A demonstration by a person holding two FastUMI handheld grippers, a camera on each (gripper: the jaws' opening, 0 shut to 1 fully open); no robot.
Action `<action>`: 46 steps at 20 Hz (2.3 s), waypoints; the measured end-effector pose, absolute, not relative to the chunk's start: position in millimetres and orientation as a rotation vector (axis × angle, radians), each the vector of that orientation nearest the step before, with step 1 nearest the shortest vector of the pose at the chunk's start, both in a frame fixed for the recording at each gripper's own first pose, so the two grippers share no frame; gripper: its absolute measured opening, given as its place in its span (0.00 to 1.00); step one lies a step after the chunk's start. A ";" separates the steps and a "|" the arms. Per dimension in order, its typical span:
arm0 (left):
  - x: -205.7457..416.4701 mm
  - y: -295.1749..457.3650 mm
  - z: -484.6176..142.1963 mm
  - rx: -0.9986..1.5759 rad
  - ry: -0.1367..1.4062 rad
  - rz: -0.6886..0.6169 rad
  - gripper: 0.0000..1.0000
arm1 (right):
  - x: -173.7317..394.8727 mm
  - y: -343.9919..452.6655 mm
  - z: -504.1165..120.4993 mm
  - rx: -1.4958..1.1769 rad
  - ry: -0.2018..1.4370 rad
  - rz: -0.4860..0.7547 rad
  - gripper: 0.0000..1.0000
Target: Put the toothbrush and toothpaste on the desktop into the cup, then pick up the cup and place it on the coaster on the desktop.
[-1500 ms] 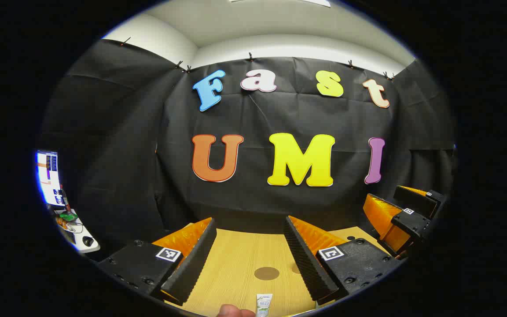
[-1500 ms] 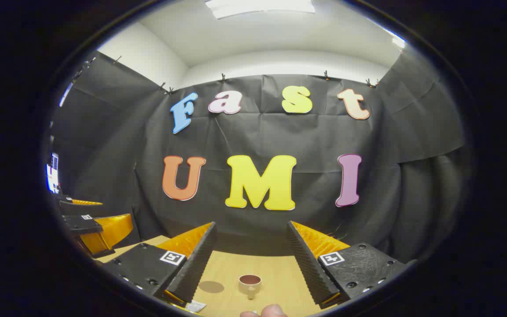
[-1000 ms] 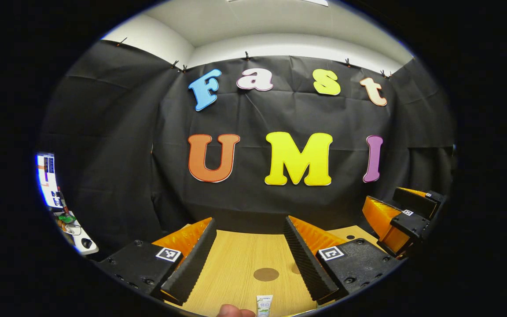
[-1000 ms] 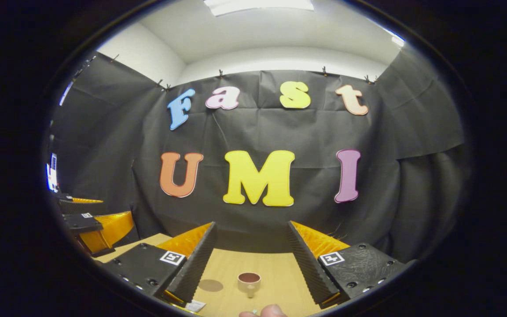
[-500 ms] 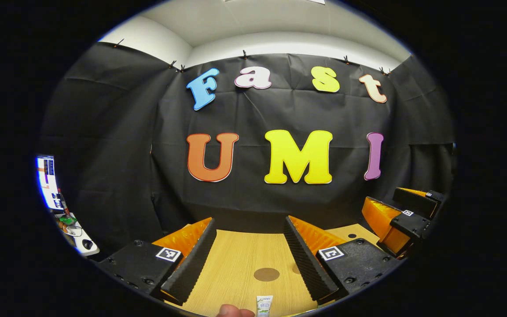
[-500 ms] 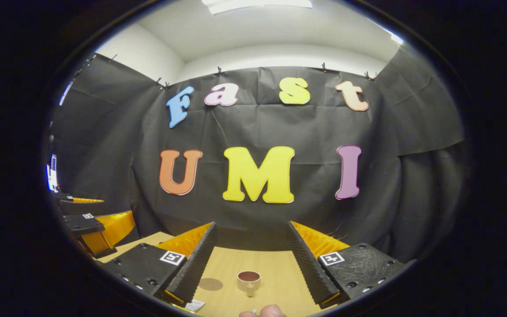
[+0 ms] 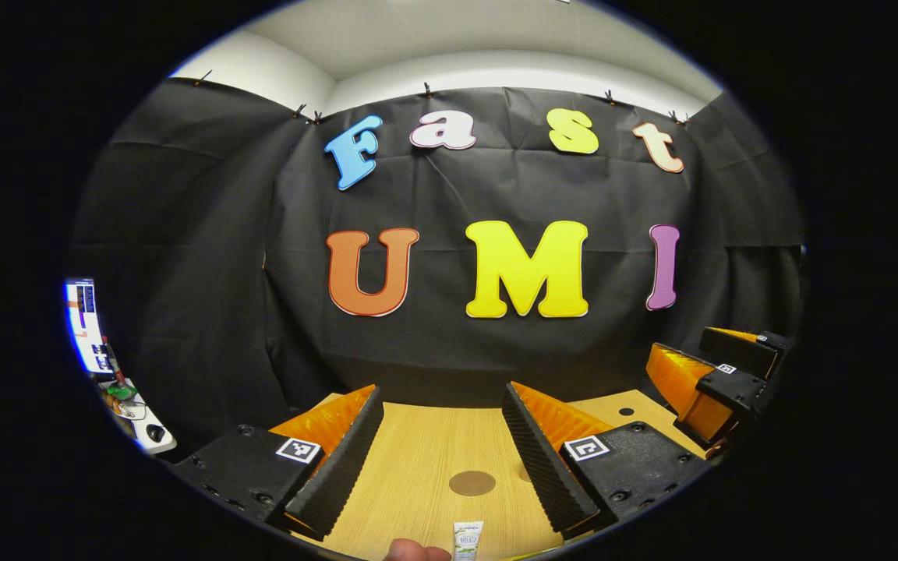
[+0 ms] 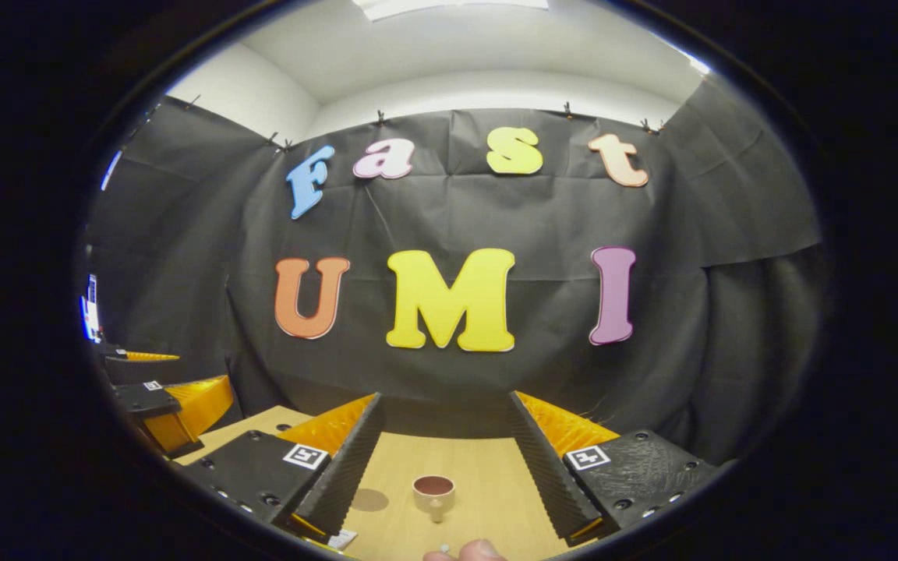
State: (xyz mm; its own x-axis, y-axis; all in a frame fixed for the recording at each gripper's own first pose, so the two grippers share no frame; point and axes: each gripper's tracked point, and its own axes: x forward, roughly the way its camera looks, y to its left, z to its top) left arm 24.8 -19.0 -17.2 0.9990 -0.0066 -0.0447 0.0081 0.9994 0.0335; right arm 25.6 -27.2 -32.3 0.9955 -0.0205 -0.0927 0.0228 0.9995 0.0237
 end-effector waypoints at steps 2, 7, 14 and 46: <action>26.4 -21.8 -19.9 0.034 0.053 -0.010 0.97 | 26.1 -29.1 -37.7 0.027 0.108 -0.026 0.95; 26.0 -25.2 -35.3 0.034 0.090 -0.015 0.98 | 25.6 -40.5 -52.4 0.029 0.145 -0.044 0.95; 18.4 -28.5 -74.5 0.032 0.191 -0.016 0.97 | 16.2 -51.1 -87.6 0.014 0.234 -0.043 0.95; -59.4 -39.7 -311.7 0.023 0.859 -0.078 0.98 | -65.0 -23.1 -376.9 0.044 1.095 -0.004 0.95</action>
State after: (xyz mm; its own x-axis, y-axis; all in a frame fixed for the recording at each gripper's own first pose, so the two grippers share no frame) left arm -59.4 -39.7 -311.7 0.6507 -0.0594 -0.7570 0.0783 0.9969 -0.0109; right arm -65.0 -23.1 -376.9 0.4583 0.0185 -0.8886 0.0251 0.9991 0.0337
